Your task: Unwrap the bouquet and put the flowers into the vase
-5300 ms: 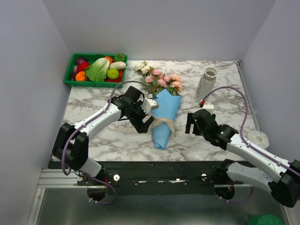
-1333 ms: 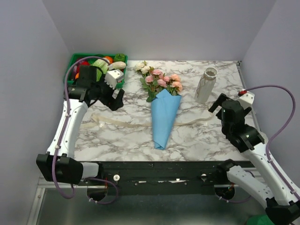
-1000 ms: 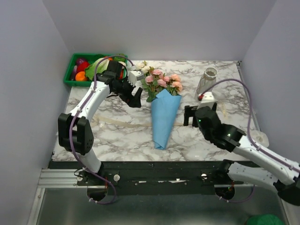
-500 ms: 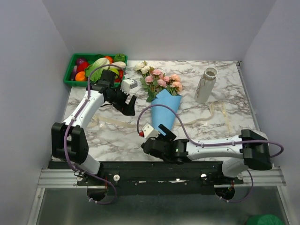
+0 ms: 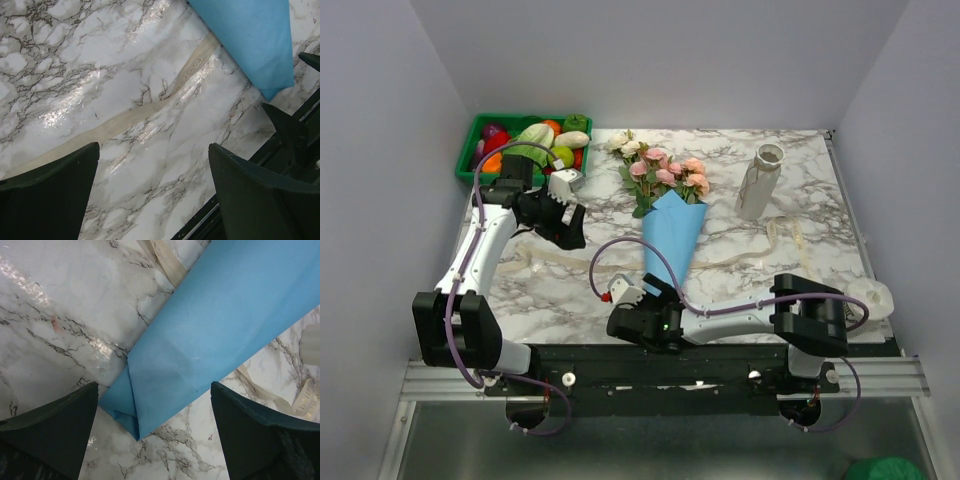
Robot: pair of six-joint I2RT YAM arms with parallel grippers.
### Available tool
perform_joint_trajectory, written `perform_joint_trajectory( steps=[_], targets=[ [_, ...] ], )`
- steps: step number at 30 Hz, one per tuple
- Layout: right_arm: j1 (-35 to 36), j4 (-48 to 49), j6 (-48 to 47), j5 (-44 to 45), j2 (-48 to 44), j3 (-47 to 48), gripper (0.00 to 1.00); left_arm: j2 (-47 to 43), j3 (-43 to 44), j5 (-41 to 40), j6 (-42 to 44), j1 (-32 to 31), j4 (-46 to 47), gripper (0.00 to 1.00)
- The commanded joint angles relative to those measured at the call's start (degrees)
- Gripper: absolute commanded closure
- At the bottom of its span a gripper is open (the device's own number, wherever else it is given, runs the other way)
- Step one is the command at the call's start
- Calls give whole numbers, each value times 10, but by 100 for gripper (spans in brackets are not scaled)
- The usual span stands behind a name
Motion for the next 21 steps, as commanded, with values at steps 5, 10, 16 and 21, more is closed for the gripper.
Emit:
perform_joint_trajectory(
  steps=[5,10,16,21],
  targets=[
    [2,-32,40,120,45,30,0,-16,-12,25,11,12,-10,1],
    [2,-38,56,163,59,42,2,-17,-30,23,3,12,3,1],
    [2,-34,68,166,61,47,13,-23,-41,17,-4,12,16,1],
    [2,-34,78,167,66,39,18,-23,-40,18,-6,12,19,1]
  ],
)
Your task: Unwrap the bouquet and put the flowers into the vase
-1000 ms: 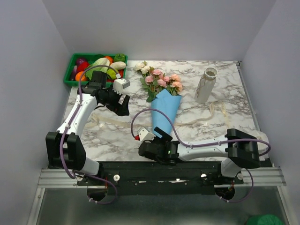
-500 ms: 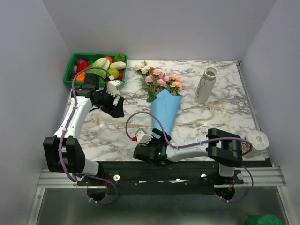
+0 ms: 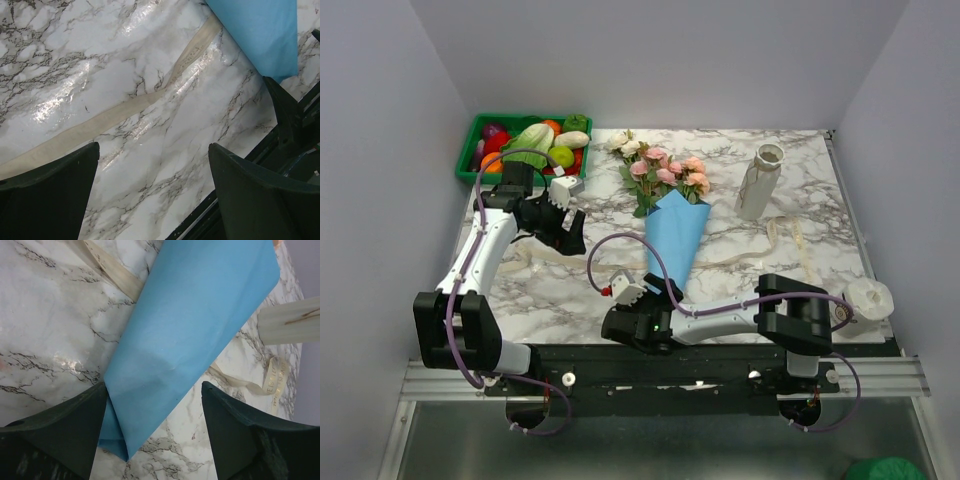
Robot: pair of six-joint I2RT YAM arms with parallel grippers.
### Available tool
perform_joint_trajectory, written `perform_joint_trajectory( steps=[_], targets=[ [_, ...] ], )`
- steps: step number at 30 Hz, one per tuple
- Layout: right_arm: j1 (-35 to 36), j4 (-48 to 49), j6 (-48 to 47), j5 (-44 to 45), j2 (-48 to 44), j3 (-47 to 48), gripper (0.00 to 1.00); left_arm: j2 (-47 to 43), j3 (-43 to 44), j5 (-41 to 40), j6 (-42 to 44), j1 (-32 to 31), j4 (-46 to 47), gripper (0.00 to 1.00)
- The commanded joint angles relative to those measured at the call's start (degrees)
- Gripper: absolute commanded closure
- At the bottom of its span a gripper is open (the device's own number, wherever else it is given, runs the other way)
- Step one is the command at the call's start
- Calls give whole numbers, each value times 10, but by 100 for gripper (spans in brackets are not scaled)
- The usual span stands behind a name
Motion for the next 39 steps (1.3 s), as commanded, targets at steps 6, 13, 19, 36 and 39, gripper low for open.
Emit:
perform_joint_trajectory(
  steps=[6,13,19,36,39],
  targets=[
    [2,-8,37,56,-3,6,34,-21,-5,9,-12,4,17,1],
    [1,-8,58,121,-64,30,43,-32,-7,6,-19,4,20,1],
    [1,-8,107,147,-163,5,43,-41,0,5,-22,4,16,1],
    [26,-467,614,67,-134,39,7,-31,16,20,-38,-17,19,1],
    [31,-266,368,37,-180,-4,6,-32,17,25,-38,-17,17,1]
  ],
)
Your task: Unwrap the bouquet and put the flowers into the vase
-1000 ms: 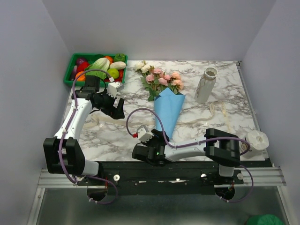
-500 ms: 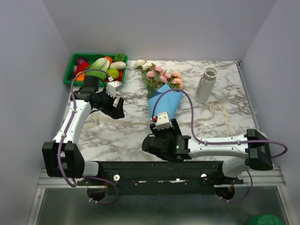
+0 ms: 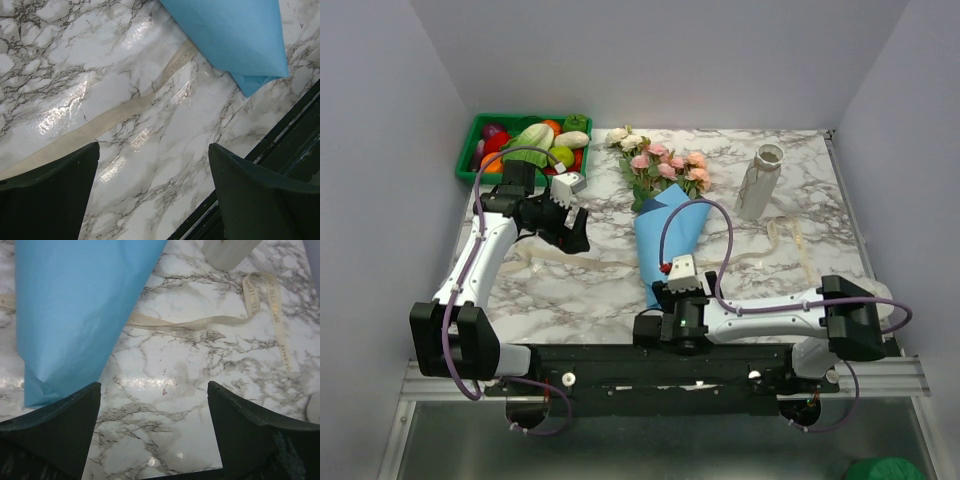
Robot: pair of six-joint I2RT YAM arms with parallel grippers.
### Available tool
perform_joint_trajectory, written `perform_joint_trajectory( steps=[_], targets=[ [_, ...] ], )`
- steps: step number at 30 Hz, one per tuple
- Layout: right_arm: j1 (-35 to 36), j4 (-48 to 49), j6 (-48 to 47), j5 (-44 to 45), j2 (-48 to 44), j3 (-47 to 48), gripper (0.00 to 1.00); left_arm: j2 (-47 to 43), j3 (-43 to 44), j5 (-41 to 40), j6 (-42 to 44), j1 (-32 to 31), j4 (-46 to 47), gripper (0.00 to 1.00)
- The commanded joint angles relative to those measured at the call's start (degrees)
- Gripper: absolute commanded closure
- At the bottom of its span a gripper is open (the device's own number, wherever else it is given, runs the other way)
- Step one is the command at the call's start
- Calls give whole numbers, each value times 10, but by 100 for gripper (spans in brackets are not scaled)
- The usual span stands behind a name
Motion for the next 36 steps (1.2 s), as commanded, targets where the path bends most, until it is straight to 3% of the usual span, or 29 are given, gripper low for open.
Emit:
perform_joint_trajectory(
  steps=[1,2,3,8,11,17,36],
  targets=[
    [8,261,-311,-69,-67,-60,5,-4,14,23,-6,-4,1,1],
    [8,311,-430,-93,-80,-72,4,-6,12,22,-5,-4,2,1],
    [8,380,-476,-121,-92,-80,3,-7,10,22,-4,-4,2,1],
    [8,374,-581,-209,-38,-43,0,-8,4,19,0,-4,2,1],
    [8,389,-613,-242,-8,-30,0,-9,-1,17,0,-3,4,1],
    [-12,378,-638,-208,59,-4,0,-10,-4,16,1,-2,6,1],
    [-64,461,-753,-146,124,-8,2,-6,-12,16,7,3,11,1]
  ],
)
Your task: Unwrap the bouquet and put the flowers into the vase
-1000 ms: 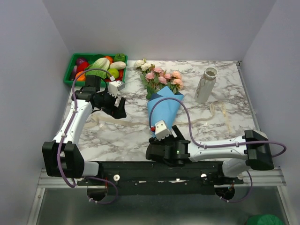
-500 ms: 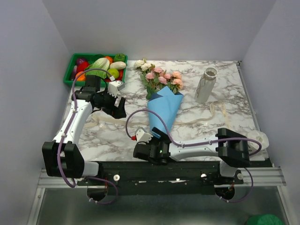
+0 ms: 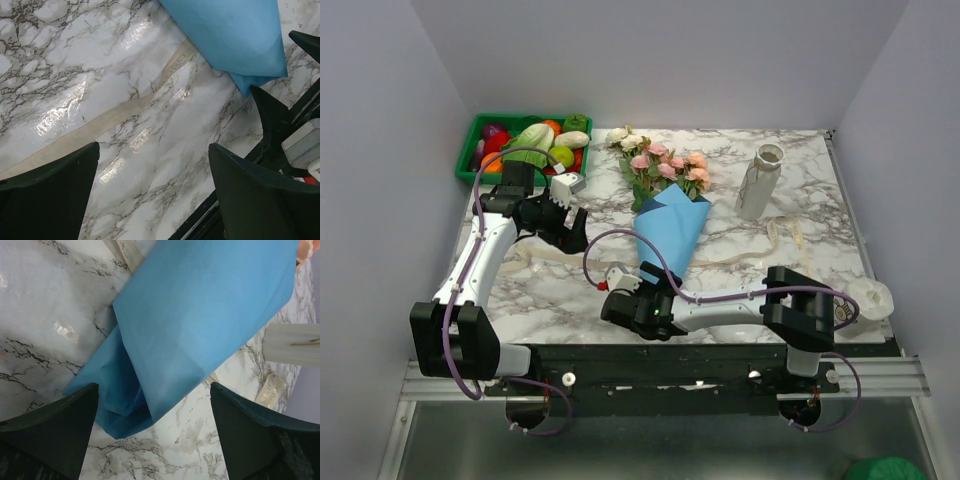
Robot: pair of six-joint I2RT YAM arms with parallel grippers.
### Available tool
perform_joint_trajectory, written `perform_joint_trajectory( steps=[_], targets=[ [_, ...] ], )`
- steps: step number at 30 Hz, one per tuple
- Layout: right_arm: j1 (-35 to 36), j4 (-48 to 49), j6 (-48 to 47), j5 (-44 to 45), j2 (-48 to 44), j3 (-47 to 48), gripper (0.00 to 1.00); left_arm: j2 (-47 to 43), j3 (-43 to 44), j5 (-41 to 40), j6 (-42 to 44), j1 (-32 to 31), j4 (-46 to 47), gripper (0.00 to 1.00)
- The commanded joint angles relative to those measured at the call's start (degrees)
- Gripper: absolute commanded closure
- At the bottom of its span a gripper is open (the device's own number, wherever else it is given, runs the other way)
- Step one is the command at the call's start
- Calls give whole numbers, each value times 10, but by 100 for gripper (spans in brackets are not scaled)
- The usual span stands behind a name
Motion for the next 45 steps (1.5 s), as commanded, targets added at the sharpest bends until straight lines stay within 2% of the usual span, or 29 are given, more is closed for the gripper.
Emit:
perform_joint_trajectory(
  steps=[1,7,16,23,25,28,31,36,37,40,41,43,44,45],
  targets=[
    [-6,35,-33,33,14,-2,2,-5,-8,9,6,4,6,1],
    [-16,59,-70,68,15,2,4,0,-9,9,6,4,8,1],
    [-53,109,-108,58,25,-3,6,1,-8,6,9,7,10,1],
    [-59,214,-170,70,39,-16,10,1,-2,6,9,9,4,1],
    [-59,238,-171,82,40,-7,14,1,3,5,9,10,3,1],
    [-57,280,-172,111,20,-4,25,-2,11,2,11,10,-3,1],
    [-52,324,-178,154,-36,-12,29,-2,19,0,13,10,-10,1],
    [-47,414,-188,218,-133,-49,27,-1,27,6,12,10,-13,1],
    [-47,423,-186,236,-159,-57,24,-1,27,6,11,10,-13,1],
    [-46,408,-150,277,-194,-84,22,-3,27,8,9,10,-11,1],
    [-46,391,-108,287,-204,-90,20,-4,27,8,9,10,-10,1],
    [-41,324,-57,303,-227,-100,13,-4,26,9,8,10,-10,1],
    [-38,296,14,308,-249,-103,10,-4,26,11,7,10,-10,1],
    [-34,188,69,309,-260,-94,8,-3,27,12,6,10,-10,1]
  ],
)
